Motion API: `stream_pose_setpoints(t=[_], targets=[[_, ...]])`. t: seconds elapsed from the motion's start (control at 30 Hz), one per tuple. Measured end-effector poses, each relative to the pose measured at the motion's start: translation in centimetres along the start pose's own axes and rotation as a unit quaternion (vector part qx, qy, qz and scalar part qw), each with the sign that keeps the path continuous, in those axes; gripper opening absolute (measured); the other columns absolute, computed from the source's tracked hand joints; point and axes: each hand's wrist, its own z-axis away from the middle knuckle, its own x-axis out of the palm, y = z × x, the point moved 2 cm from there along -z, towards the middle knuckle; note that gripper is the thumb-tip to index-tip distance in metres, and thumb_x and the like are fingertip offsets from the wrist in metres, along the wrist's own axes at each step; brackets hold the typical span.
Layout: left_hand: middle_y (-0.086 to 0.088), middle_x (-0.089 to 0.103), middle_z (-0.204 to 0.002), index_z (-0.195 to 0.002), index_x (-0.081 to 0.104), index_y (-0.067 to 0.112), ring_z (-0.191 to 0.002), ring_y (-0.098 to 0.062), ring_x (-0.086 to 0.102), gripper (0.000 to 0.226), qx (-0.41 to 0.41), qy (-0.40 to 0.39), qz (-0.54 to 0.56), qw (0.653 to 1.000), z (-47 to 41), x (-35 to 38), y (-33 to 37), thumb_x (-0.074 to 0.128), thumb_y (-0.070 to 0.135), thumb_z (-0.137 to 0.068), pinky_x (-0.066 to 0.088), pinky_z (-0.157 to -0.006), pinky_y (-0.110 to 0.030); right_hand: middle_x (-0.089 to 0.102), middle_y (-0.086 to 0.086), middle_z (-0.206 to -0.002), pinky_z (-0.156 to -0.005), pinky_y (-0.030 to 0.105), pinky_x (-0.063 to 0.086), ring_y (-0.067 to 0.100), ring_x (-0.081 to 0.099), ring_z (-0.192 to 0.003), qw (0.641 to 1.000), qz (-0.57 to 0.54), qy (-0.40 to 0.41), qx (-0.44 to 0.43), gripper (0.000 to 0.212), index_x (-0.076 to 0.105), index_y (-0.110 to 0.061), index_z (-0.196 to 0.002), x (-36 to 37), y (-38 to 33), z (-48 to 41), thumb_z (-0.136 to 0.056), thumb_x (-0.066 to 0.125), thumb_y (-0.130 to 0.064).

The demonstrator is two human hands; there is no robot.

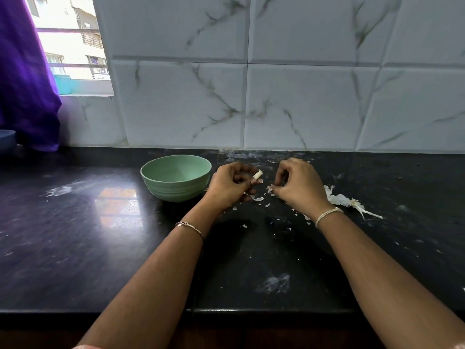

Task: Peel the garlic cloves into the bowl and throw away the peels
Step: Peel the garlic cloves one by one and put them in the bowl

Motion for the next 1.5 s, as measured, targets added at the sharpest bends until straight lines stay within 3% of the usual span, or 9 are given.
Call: stream_pose_setpoints(t=[0.13, 0.27, 0.4, 0.47, 0.73, 1.0, 1.33, 1.43, 1.5], targets=[[-0.016, 0.069, -0.095, -0.105, 0.063, 0.003, -0.061, -0.011, 0.062, 0.014, -0.011, -0.002, 0.003, 1.0, -0.1, 0.1, -0.2, 0.058, -0.004, -0.093, 0.057, -0.056, -0.025, 0.06, -0.008, -0.066, -0.059, 0.025, 0.042, 0.007, 0.052, -0.059, 0.998, -0.065, -0.015, -0.013, 0.026, 0.059, -0.024, -0.067, 0.2, -0.3, 0.0, -0.079, 0.058, -0.001], [-0.013, 0.065, -0.093, -0.109, 0.062, -0.002, -0.063, -0.012, 0.06, 0.016, -0.017, 0.001, 0.014, 1.0, -0.1, 0.1, -0.3, 0.056, -0.002, -0.095, 0.058, -0.058, -0.027, 0.061, 0.006, -0.058, -0.063, 0.038, 0.048, 0.021, 0.056, -0.058, 0.991, -0.126, -0.023, 0.036, 0.032, 0.061, -0.016, -0.057, 0.3, 0.0, -0.1, -0.086, 0.046, -0.013], [-0.013, 0.062, -0.096, -0.112, 0.064, -0.002, -0.071, -0.017, 0.059, 0.018, -0.015, 0.019, 0.019, 1.0, 0.0, 0.1, -0.2, 0.058, 0.002, -0.095, 0.059, -0.058, -0.027, 0.07, 0.005, -0.077, -0.077, 0.046, 0.052, 0.02, 0.064, -0.074, 0.962, -0.258, -0.041, 0.075, 0.023, 0.071, -0.02, -0.071, 0.6, 0.4, -0.5, -0.088, 0.056, -0.023], [-0.014, 0.062, -0.095, -0.107, 0.068, 0.002, -0.074, -0.021, 0.059, 0.015, -0.007, 0.022, 0.022, 0.999, 0.1, 0.0, 0.0, 0.061, 0.003, -0.093, 0.059, -0.058, -0.027, 0.073, 0.003, -0.084, -0.082, 0.04, 0.054, 0.019, 0.067, -0.083, 0.957, -0.276, -0.061, 0.061, 0.01, 0.075, -0.017, -0.086, 0.6, 0.1, -0.4, -0.087, 0.068, -0.023], [-0.012, 0.064, -0.086, -0.103, 0.07, 0.007, -0.072, -0.019, 0.058, 0.014, 0.004, 0.031, 0.037, 0.999, 0.5, 0.1, 0.6, 0.061, 0.002, -0.092, 0.059, -0.058, -0.026, 0.071, -0.009, -0.077, -0.069, 0.016, 0.048, -0.002, 0.061, -0.067, 0.976, -0.214, -0.047, 0.007, 0.004, 0.076, -0.017, -0.087, 1.2, -0.1, -0.2, -0.084, 0.075, -0.019], [-0.011, 0.065, -0.079, -0.105, 0.069, 0.001, -0.071, -0.019, 0.059, 0.015, -0.022, 0.026, 0.111, 0.993, 0.9, 0.3, 1.0, 0.065, 0.001, -0.09, 0.057, -0.057, -0.021, 0.07, -0.004, -0.08, -0.075, 0.038, 0.056, 0.018, 0.066, -0.077, 0.984, -0.176, -0.005, 0.006, 0.003, 0.07, -0.02, -0.089, 1.3, -0.2, -0.3, -0.088, 0.069, -0.018], [-0.012, 0.066, -0.077, -0.106, 0.067, -0.003, -0.07, -0.016, 0.063, 0.017, -0.044, 0.011, 0.174, 0.984, 0.8, 0.4, 0.9, 0.063, -0.002, -0.089, 0.058, -0.066, -0.023, 0.064, -0.01, -0.077, -0.066, 0.03, 0.052, 0.01, 0.059, -0.069, 0.993, -0.108, 0.019, -0.041, 0.005, 0.069, -0.018, -0.09, 1.0, -0.6, -0.1, -0.087, 0.066, -0.019], [-0.008, 0.071, -0.074, -0.1, 0.068, 0.0, -0.069, -0.013, 0.068, 0.013, -0.06, 0.008, 0.223, 0.973, 0.6, 0.1, 1.0, 0.062, -0.003, -0.088, 0.058, -0.074, -0.026, 0.06, -0.015, -0.068, -0.063, 0.025, 0.048, 0.008, 0.06, -0.067, 0.998, -0.059, 0.031, -0.019, 0.004, 0.071, -0.024, -0.079, 0.3, -0.4, 0.0, -0.082, 0.073, -0.025], [-0.007, 0.072, -0.074, -0.098, 0.068, 0.001, -0.068, -0.012, 0.07, 0.013, -0.073, -0.002, 0.258, 0.963, 0.5, -0.1, 1.0, 0.062, -0.004, -0.088, 0.057, -0.079, -0.028, 0.062, -0.013, -0.065, -0.063, 0.026, 0.05, 0.008, 0.061, -0.066, 0.998, -0.048, 0.027, -0.002, 0.019, 0.064, -0.026, -0.065, 0.1, 0.0, 0.0, -0.076, 0.08, -0.026]])
